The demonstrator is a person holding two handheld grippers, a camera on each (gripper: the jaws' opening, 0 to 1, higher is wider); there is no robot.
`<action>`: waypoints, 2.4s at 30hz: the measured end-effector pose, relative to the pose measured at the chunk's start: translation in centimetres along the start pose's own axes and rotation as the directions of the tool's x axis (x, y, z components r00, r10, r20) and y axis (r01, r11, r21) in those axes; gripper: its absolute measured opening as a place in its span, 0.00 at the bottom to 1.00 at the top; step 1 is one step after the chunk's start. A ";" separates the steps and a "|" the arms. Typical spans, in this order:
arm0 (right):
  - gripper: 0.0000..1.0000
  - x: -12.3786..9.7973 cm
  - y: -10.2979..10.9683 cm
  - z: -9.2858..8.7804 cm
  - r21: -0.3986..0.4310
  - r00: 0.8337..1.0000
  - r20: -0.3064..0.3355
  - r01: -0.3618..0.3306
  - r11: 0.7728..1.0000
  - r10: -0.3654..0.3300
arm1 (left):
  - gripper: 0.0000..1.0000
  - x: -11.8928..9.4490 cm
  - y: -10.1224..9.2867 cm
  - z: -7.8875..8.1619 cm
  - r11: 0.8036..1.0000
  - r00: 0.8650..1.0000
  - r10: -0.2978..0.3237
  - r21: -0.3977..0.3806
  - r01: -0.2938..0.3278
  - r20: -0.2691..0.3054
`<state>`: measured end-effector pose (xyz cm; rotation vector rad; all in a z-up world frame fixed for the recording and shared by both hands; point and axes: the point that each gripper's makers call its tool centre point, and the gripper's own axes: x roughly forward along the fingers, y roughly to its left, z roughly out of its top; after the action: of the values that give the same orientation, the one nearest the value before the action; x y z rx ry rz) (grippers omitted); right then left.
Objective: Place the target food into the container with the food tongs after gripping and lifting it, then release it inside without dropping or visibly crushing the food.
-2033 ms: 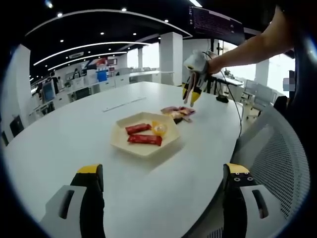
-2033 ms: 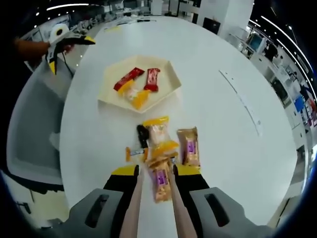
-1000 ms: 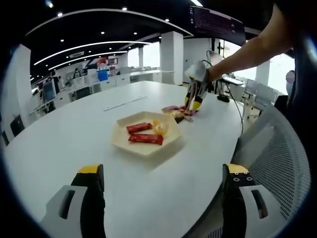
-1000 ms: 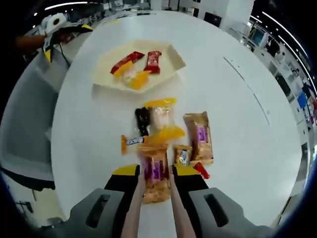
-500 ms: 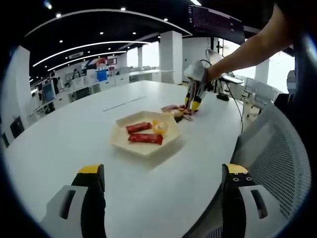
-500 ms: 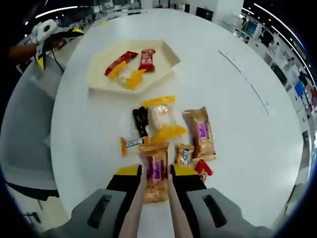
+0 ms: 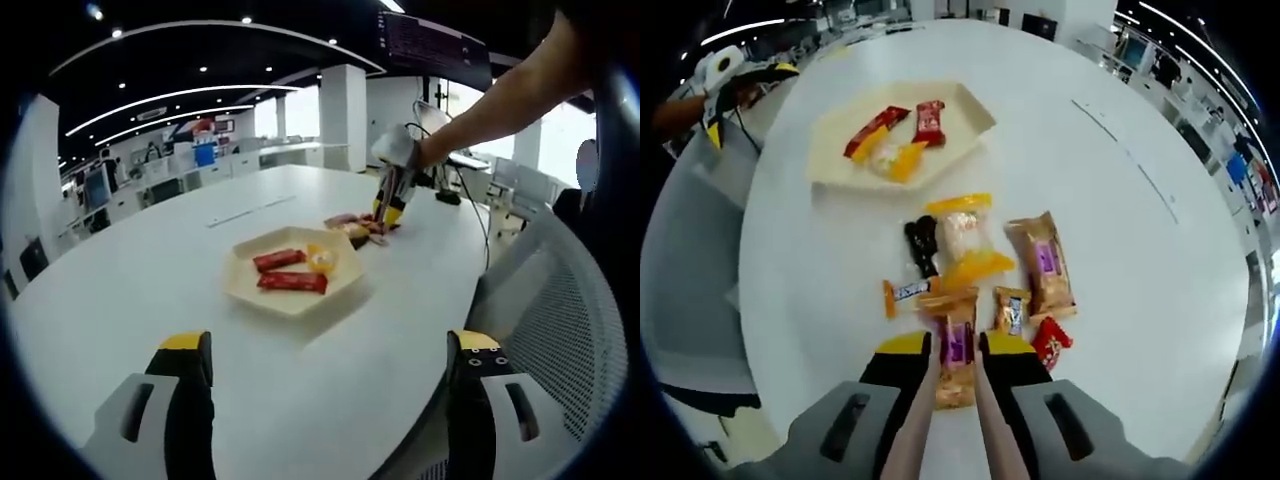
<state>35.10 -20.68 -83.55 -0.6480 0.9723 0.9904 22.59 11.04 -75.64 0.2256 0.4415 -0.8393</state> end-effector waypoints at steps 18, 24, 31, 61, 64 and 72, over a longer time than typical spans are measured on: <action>0.19 -2.1 -0.1 1.6 0.019 1.000 -0.018 -0.009 1.000 0.009 | 0.92 0.0 -0.1 0.1 1.000 1.000 -0.005 0.008 0.005 0.002; 0.20 -3.2 -0.7 1.5 0.019 1.000 -0.028 -0.002 1.000 0.003 | 0.94 -0.1 0.0 0.1 1.000 1.000 -0.001 0.010 0.001 0.005; 0.20 -4.1 -0.8 1.7 0.056 0.999 -0.032 -0.003 0.998 0.005 | 0.99 -0.1 0.0 0.3 1.000 1.000 -0.007 -0.018 0.008 0.022; 0.20 -5.4 -1.5 4.3 0.061 0.999 -0.006 0.046 0.997 -0.046 | 0.99 -0.4 0.5 0.8 0.999 0.999 0.009 -0.031 -0.007 0.051; 0.20 -5.4 -1.4 4.9 0.057 0.999 -0.001 0.045 0.997 -0.045 | 0.99 -0.4 0.5 0.8 1.000 0.999 0.012 -0.028 -0.010 0.053; 0.21 -5.1 -0.9 6.7 0.043 0.999 0.014 0.043 0.998 -0.043 | 0.99 -0.4 0.6 0.8 0.999 0.999 0.016 -0.033 -0.014 0.052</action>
<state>37.35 -17.54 -75.98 -0.6233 0.9603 0.9330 23.07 11.44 -74.71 0.1763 0.4043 -0.8208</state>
